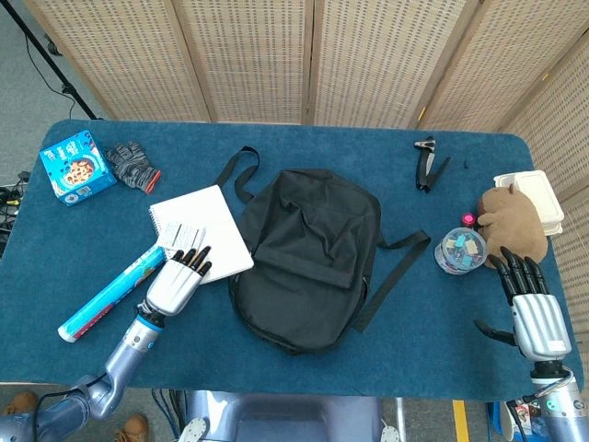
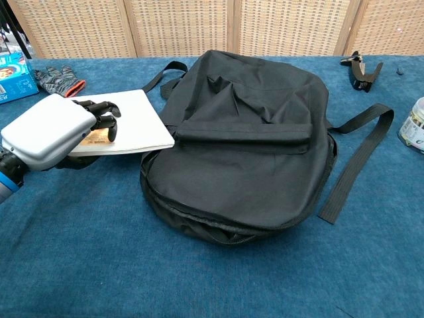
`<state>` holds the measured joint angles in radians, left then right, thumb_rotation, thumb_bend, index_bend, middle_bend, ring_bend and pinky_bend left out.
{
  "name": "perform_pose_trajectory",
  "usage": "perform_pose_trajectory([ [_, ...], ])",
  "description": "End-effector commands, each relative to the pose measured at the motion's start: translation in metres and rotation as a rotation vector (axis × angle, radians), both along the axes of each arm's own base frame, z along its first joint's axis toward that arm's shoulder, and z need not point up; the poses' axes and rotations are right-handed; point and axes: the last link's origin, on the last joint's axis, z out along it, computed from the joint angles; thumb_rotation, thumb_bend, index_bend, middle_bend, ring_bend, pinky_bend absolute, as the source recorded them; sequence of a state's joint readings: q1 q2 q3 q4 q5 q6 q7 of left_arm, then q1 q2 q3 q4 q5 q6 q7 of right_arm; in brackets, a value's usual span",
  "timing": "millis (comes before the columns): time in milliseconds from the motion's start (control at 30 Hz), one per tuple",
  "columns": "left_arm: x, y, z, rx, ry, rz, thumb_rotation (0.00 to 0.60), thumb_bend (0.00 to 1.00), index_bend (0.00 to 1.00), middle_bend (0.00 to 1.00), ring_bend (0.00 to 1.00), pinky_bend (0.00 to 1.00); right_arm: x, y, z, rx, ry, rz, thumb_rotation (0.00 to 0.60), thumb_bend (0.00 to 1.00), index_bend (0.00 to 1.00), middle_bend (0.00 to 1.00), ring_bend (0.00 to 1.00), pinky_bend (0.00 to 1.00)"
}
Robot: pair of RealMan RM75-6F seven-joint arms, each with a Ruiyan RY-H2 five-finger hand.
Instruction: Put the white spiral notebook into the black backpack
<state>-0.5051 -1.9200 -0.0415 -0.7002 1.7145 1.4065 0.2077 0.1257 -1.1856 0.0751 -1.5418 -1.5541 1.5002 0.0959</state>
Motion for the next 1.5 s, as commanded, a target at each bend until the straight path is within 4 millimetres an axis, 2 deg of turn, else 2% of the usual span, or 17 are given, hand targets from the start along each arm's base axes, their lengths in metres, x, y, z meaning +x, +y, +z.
perform_pose_trajectory([
  [33,-0.001,0.001,0.002,0.013,-0.009,0.001,0.600,0.41,0.60,0.40,0.47,0.63,0.000,0.000,0.000,0.000,-0.002,-0.003,0.600,0.00,0.00,0.00,0.00,0.00],
  [200,-0.006,0.002,0.011,0.038,-0.038,-0.003,0.600,0.44,0.71,0.50,0.54,0.68,-0.001,0.000,0.000,0.004,0.000,-0.004,0.600,0.00,0.00,0.00,0.00,0.00],
  [333,-0.011,0.003,0.026,0.066,-0.077,-0.019,0.600,0.45,0.72,0.51,0.56,0.69,0.000,0.000,-0.003,0.018,0.007,-0.005,0.600,0.00,0.00,0.00,0.00,0.00],
  [567,-0.018,0.016,0.067,0.135,-0.150,-0.036,0.600,0.45,0.73,0.52,0.56,0.69,0.003,0.001,-0.008,0.074,0.024,0.019,0.600,0.00,0.00,0.00,0.00,0.00],
  [767,-0.013,0.030,0.094,0.168,-0.181,-0.050,0.600,0.45,0.73,0.52,0.56,0.69,0.021,-0.004,-0.006,0.175,0.023,0.118,0.600,0.00,0.00,0.00,0.00,0.00],
  [900,-0.007,0.039,0.109,0.187,-0.184,-0.052,0.600,0.45,0.74,0.52,0.56,0.69,0.040,-0.007,-0.012,0.290,-0.029,0.192,0.600,0.00,0.00,0.00,0.00,0.00],
  [1133,0.008,0.054,0.127,0.204,-0.158,-0.060,0.600,0.45,0.74,0.52,0.56,0.69,0.074,-0.020,-0.036,0.539,-0.108,0.306,0.600,0.00,0.00,0.00,0.00,0.00],
  [1333,0.021,0.060,0.132,0.206,-0.155,-0.064,0.600,0.45,0.74,0.53,0.57,0.69,0.101,-0.037,-0.066,0.620,-0.059,0.395,0.600,0.00,0.02,0.00,0.00,0.00],
  [1500,0.027,0.063,0.133,0.205,-0.162,-0.056,0.600,0.45,0.74,0.53,0.57,0.69,0.113,-0.048,-0.093,0.665,-0.011,0.450,0.600,0.00,0.05,0.01,0.00,0.00],
])
